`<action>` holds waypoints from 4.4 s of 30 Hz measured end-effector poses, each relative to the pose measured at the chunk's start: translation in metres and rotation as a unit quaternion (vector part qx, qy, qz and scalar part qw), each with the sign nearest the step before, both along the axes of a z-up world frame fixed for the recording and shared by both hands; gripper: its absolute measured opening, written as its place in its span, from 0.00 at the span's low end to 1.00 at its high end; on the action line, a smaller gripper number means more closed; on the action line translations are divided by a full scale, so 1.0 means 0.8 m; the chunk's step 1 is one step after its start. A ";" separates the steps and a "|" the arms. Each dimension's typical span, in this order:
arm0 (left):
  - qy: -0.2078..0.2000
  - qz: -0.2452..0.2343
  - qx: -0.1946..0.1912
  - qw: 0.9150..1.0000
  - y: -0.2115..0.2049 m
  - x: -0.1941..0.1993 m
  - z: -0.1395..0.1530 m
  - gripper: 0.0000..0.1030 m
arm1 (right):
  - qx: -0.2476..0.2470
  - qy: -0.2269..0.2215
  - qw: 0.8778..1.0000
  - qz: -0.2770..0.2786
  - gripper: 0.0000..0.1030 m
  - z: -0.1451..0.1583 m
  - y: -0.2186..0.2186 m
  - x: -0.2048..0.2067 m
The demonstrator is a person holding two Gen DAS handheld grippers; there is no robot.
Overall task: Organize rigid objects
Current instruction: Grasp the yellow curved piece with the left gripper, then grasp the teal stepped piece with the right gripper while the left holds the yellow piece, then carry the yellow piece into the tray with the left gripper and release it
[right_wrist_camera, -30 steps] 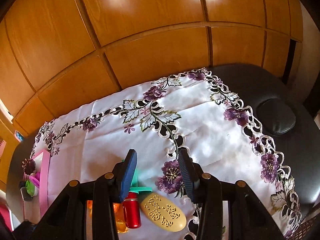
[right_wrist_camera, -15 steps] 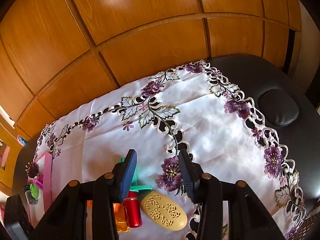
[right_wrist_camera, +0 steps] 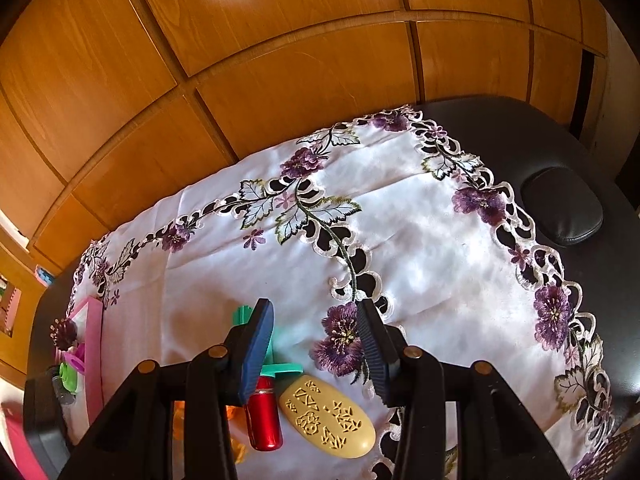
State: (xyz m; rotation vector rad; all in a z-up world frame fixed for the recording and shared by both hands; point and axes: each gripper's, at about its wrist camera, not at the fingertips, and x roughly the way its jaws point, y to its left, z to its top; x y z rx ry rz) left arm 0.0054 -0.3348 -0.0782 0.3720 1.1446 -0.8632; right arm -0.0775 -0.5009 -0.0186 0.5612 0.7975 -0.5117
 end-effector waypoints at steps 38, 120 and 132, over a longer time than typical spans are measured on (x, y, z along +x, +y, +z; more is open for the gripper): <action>-0.108 0.040 -0.035 0.993 0.070 -0.007 -0.012 0.26 | 0.013 0.026 0.995 0.093 0.34 -0.016 0.038 0.028; 0.018 0.287 -0.107 0.952 0.259 0.154 0.005 0.26 | -0.086 0.156 0.961 0.209 0.29 -0.082 0.086 0.126; -0.080 0.278 -0.101 0.952 0.281 0.102 0.052 0.56 | -0.100 0.160 0.958 0.215 0.29 -0.082 0.089 0.127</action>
